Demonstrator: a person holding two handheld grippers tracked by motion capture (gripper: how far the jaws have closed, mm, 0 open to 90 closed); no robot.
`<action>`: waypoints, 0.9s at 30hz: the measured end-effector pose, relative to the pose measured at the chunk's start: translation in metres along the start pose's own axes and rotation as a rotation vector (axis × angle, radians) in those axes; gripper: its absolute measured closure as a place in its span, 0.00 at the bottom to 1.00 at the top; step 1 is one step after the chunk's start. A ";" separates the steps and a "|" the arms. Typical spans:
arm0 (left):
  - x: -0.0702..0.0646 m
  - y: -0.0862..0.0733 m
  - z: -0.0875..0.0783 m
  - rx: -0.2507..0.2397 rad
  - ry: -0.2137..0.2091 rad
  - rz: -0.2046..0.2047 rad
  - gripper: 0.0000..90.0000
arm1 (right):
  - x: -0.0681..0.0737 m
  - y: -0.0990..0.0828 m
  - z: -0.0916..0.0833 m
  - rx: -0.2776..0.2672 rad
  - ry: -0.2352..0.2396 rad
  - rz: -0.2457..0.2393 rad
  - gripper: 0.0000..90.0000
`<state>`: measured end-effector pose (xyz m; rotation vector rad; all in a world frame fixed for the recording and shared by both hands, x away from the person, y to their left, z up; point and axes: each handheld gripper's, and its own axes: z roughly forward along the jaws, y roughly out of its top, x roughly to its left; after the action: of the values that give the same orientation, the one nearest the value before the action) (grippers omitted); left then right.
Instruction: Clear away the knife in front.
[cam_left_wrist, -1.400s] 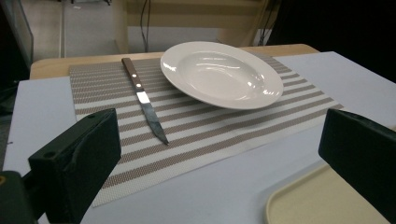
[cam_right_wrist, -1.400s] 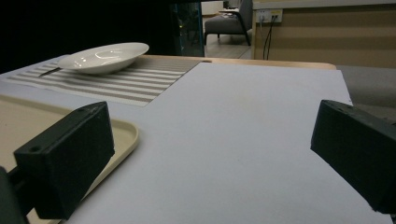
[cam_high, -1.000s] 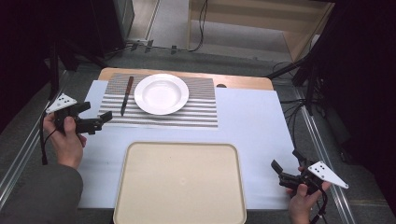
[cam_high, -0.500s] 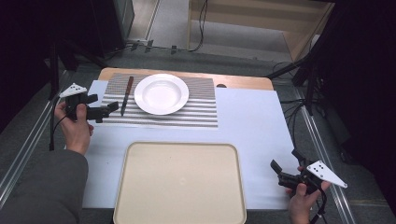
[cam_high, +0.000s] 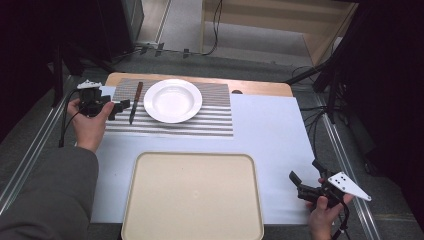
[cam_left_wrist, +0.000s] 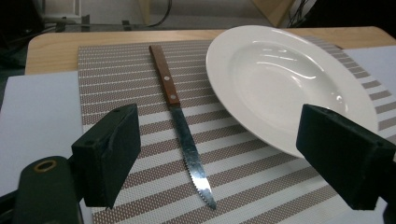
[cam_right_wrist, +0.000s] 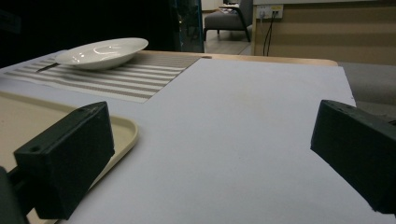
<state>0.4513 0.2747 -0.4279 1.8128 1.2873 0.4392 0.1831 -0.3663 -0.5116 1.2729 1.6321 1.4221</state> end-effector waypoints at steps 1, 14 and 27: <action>0.000 0.001 0.003 0.008 0.002 -0.005 0.15 | 0.000 0.000 0.000 0.001 0.000 0.001 0.00; 0.003 0.018 0.043 0.146 0.033 -0.071 0.31 | 0.000 0.000 0.001 0.005 -0.002 0.001 0.00; 0.012 0.025 0.072 0.236 0.098 -0.114 0.53 | 0.001 0.000 0.002 0.010 -0.008 0.006 0.00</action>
<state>0.5210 0.2513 -0.4519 1.9176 1.5564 0.3279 0.1844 -0.3652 -0.5119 1.2888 1.6337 1.4128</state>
